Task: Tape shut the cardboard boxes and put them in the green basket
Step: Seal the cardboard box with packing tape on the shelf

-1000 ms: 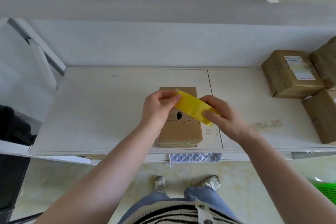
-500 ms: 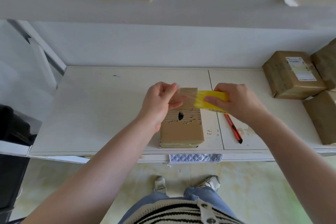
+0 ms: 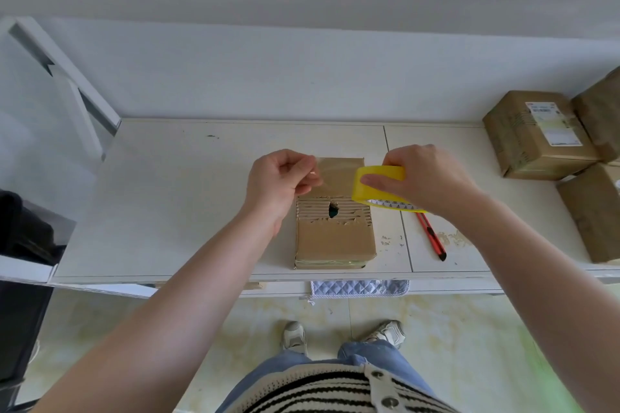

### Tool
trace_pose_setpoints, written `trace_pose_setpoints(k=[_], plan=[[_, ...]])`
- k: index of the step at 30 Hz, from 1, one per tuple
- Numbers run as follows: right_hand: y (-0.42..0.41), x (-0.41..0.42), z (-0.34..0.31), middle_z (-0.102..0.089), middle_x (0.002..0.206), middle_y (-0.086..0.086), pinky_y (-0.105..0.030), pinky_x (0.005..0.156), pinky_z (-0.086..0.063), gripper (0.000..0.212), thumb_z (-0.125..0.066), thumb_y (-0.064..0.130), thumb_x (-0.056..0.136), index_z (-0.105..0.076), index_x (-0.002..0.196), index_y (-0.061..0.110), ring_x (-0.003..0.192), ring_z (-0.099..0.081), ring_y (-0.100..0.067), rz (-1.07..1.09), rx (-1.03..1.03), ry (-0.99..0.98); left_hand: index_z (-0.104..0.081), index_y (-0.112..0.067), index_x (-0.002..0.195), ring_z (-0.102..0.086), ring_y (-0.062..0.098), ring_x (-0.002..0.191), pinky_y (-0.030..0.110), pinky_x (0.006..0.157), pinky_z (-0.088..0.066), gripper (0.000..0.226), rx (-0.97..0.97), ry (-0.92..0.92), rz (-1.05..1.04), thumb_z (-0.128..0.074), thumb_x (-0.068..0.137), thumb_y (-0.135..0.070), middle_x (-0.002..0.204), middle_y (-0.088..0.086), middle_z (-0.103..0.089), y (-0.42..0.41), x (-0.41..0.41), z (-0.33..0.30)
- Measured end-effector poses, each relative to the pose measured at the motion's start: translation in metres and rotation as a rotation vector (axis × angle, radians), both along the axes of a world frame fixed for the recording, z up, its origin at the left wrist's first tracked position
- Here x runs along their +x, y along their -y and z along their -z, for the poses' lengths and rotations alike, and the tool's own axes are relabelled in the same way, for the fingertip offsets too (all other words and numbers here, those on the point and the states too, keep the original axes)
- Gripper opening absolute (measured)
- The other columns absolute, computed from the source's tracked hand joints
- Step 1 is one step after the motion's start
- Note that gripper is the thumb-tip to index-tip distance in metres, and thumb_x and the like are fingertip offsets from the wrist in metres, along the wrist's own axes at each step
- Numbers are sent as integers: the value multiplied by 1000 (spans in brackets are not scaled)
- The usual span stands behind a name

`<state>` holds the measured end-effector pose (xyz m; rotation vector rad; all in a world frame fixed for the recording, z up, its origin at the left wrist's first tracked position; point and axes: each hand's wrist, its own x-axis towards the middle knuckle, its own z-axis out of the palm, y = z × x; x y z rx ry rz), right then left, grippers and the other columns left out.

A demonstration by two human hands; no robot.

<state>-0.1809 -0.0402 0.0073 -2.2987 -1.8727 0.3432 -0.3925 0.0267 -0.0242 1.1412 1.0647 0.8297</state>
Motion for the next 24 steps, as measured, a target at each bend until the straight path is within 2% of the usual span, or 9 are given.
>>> trace_pose_setpoints(k=[3, 5, 8, 10, 14, 17, 21, 24], plan=[[-1, -1, 1, -53, 58, 1, -26, 49, -29, 64, -45, 76, 81, -61, 69, 15, 54, -48, -14, -8, -2, -64, -60, -10, 79, -62, 11, 57, 22, 60, -51, 16, 78, -51, -138, -60, 95, -5, 64, 1, -64, 1, 3, 10], [-2, 3, -2, -52, 56, 1, -26, 49, -29, 64, -45, 73, 84, -60, 65, 14, 52, -48, -14, -2, -27, -120, -58, -12, 78, -59, 9, 53, 21, 58, -51, 18, 87, -67, -227, -59, 95, -7, 59, -4, -62, -2, -2, 20], [-7, 11, -5, -56, 63, 6, -24, 50, -28, 57, -46, 77, 80, -60, 64, 25, 60, -50, -7, 22, -102, 26, -58, -14, 78, -59, 5, 52, 18, 59, -52, 18, 120, -126, -286, -60, 95, -11, 58, -7, -62, -6, -15, 39], [-12, 12, -1, -57, 67, 8, -24, 51, -26, 56, -45, 79, 78, -60, 67, 27, 62, -49, -6, 36, -165, 113, -56, -17, 78, -60, 7, 56, 22, 65, -54, 19, 141, -187, -264, -58, 96, -12, 62, -6, -63, -2, -17, 56], [-21, 1, 17, -53, 69, 10, -23, 51, -26, 53, -48, 78, 78, -58, 81, 26, 62, -45, -4, 42, -219, 153, -53, -17, 79, -59, 13, 63, 34, 75, -51, 20, 123, -270, -271, -55, 98, -12, 66, -1, -61, 7, -14, 89], [-24, -5, 27, -54, 66, 8, -24, 50, -27, 55, -48, 78, 79, -56, 74, 23, 60, -48, -6, 34, -235, 166, -52, -14, 82, -57, 11, 63, 34, 75, -49, 17, 101, -315, -279, -54, 98, -14, 68, 0, -60, 9, -12, 107], [-28, -8, 30, -53, 65, 10, -24, 50, -27, 52, -49, 78, 79, -50, 69, 27, 60, -47, -5, 46, -238, 165, -51, -16, 82, -57, 13, 65, 28, 71, -48, 17, 50, -327, -267, -54, 99, -16, 72, 1, -60, 10, -8, 121], [-28, -8, 31, -54, 64, 9, -24, 50, -28, 54, -49, 77, 79, -53, 70, 25, 59, -48, -6, 43, -237, 169, -52, -13, 85, -58, 5, 63, 16, 62, -44, 15, 36, -354, -262, -54, 99, -17, 73, -3, -60, 10, -4, 129]])
